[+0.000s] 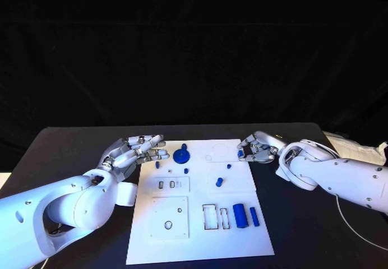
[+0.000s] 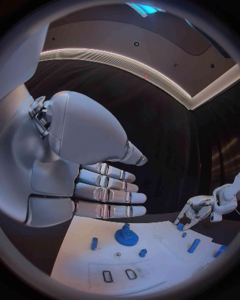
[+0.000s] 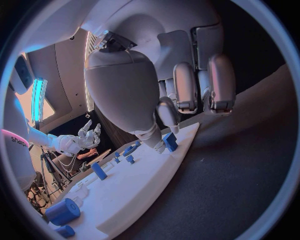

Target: Assemble the parts on the task board

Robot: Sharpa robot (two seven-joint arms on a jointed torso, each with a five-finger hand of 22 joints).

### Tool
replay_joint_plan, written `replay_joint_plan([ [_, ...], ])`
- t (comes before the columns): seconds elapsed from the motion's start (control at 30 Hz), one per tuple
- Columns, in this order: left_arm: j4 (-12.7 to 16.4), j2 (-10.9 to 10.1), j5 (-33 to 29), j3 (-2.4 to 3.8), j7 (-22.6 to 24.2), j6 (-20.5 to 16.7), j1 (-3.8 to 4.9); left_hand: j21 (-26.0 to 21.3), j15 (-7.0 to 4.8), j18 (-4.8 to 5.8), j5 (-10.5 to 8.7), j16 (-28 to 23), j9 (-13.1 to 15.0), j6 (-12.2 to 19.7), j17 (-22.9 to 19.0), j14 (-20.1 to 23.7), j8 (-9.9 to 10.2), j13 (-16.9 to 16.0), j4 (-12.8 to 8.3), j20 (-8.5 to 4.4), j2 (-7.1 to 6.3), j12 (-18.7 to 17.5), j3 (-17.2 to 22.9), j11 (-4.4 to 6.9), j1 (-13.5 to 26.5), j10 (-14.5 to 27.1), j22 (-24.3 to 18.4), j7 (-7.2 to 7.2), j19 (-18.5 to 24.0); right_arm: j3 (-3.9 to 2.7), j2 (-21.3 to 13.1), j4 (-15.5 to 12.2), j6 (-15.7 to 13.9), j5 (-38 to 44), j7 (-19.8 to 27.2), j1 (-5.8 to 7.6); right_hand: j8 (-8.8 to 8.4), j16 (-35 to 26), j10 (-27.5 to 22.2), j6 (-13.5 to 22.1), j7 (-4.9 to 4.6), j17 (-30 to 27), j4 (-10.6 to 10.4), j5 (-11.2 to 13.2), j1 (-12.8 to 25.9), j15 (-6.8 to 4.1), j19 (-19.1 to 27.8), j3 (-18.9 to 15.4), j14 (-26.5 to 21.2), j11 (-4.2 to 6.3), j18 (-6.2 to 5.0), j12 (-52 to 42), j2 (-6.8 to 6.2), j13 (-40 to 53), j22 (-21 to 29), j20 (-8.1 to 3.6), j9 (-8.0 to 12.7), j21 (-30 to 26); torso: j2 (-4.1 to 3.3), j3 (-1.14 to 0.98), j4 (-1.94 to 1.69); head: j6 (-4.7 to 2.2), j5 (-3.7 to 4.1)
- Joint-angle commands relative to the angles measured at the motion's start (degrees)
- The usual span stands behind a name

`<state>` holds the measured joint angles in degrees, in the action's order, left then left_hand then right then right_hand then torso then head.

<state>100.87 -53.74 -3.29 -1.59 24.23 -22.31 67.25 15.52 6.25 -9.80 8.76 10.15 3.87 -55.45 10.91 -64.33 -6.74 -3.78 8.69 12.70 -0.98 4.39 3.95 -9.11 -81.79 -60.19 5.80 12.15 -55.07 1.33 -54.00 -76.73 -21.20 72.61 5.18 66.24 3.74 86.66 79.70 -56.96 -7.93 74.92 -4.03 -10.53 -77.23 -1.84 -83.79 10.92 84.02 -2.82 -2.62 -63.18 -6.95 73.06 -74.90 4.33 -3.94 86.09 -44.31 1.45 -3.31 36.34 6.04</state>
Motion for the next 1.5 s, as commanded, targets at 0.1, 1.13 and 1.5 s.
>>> replay_joint_plan([
  [0.1,0.0,0.0,-0.1,0.04,0.5,1.0,0.01,-0.4,0.28,-0.72,-0.28,-0.3,0.0,-0.1,0.1,-0.2,0.2,-0.1,-0.3,0.15,0.59,-0.3,0.1,-0.30,-0.3,-0.2,-0.1,0.20,-0.4,-0.01,0.3,0.4,1.8,0.9,-0.5,-0.23,0.40,0.3,0.2,-0.8,0.02,9.1,0.3,-0.1,0.0,0.40,-2.0,0.1,4.7,0.10,0.72,-0.4,0.69,0.2,-6.2,0.32,-0.1,0.1,0.01,-0.03,0.02,0.10,-0.06],
  [1.13,0.0,-0.1,-0.1,0.04,0.4,1.1,0.01,-0.4,0.28,-0.72,-0.28,-0.3,0.0,-0.1,0.1,-0.2,0.2,-0.1,-0.3,0.15,0.59,-0.3,0.1,-0.30,-0.3,-0.2,-0.1,0.20,-0.4,-0.13,0.5,-1.7,-3.0,-4.6,-3.4,0.08,3.46,0.5,1.3,-9.5,2.96,9.7,2.2,5.1,-1.2,-1.64,-2.1,6.2,4.9,2.51,0.77,-1.7,7.82,1.6,-6.5,-1.48,-1.2,0.3,0.10,-0.05,0.04,0.47,-0.12],
  [1.5,-0.4,-0.3,-0.1,0.04,0.4,1.1,0.02,-0.4,0.28,-0.72,-0.28,-0.3,0.0,-0.1,0.1,-0.2,0.2,-0.1,-0.3,0.15,0.59,-0.3,0.1,-0.30,-0.3,-0.2,-0.1,0.20,-0.4,-0.21,2.9,-12.0,-2.9,-2.0,-13.1,2.73,3.18,0.1,0.9,-9.0,2.80,8.9,1.9,5.2,0.5,-1.62,-1.7,6.2,4.7,2.40,0.60,-0.7,7.54,1.1,-5.7,-1.58,-1.0,-0.1,0.18,0.03,-0.12,0.76,-0.83],
])
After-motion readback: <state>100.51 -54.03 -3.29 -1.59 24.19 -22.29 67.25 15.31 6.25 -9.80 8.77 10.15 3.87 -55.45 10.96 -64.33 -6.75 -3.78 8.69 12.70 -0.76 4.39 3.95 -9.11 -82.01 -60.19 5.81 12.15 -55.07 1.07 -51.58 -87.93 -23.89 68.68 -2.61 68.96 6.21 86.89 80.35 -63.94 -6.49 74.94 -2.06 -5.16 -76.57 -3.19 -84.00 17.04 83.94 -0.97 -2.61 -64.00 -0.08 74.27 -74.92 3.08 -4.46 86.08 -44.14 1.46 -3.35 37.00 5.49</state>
